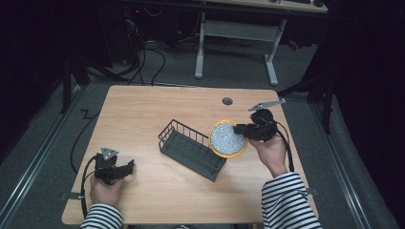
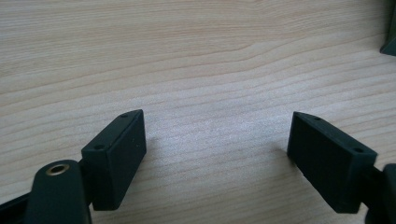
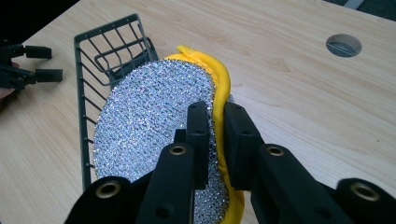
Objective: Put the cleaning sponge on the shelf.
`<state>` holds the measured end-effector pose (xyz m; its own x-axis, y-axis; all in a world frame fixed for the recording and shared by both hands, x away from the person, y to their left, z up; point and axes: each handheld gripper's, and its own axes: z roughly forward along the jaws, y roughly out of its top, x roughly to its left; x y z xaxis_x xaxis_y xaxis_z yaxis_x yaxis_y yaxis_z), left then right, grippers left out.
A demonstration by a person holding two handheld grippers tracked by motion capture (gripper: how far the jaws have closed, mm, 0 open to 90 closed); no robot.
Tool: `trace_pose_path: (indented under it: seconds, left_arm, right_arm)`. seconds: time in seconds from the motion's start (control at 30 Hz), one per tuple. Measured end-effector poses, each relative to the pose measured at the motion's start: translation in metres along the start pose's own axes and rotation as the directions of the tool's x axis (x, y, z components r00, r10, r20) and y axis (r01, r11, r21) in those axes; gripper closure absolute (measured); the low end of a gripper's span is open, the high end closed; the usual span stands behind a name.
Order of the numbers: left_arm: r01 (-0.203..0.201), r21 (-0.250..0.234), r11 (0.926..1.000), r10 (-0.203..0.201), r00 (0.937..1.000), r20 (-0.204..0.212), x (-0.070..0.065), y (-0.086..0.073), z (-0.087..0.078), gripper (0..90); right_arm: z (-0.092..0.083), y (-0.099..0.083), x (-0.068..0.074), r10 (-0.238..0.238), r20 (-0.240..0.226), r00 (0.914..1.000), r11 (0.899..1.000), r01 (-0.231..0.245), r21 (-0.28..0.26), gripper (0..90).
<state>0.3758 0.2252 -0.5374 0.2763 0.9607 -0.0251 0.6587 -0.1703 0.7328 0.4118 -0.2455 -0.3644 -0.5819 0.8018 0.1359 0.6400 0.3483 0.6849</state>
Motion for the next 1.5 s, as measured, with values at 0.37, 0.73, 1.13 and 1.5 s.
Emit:
trace_pose_path:
  seconds: [0.37, 0.73, 1.13, 1.5]
  left_arm:
    - [0.001, -0.002, 1.0, -0.001, 1.0, 0.0, 0.0, 0.0, 0.0, 19.9]
    - [0.003, -0.004, 1.0, -0.003, 1.0, 0.001, 0.0, 0.0, 0.0, 19.8]
    - [-0.001, -0.001, 1.0, 0.001, 1.0, -0.002, 0.0, 0.0, 0.0, 20.1]
    - [0.004, -0.004, 1.0, -0.004, 1.0, -0.001, 0.0, 0.0, 0.0, 20.1]
  right_arm:
    - [0.024, 0.014, 0.017, -0.034, 0.0, 0.9994, 0.999, 0.034, 0.024, 81.4]
    - [0.05, 0.012, 0.025, -0.05, -0.002, 0.9987, 0.997, 0.05, 0.051, 81.1]
    - [0.056, 0.009, 0.034, -0.097, 0.002, 0.9953, 0.994, 0.097, 0.052, 80.6]
    - [0.062, 0.008, 0.042, -0.12, -0.013, 0.9927, 0.99, 0.12, 0.068, 80.1]
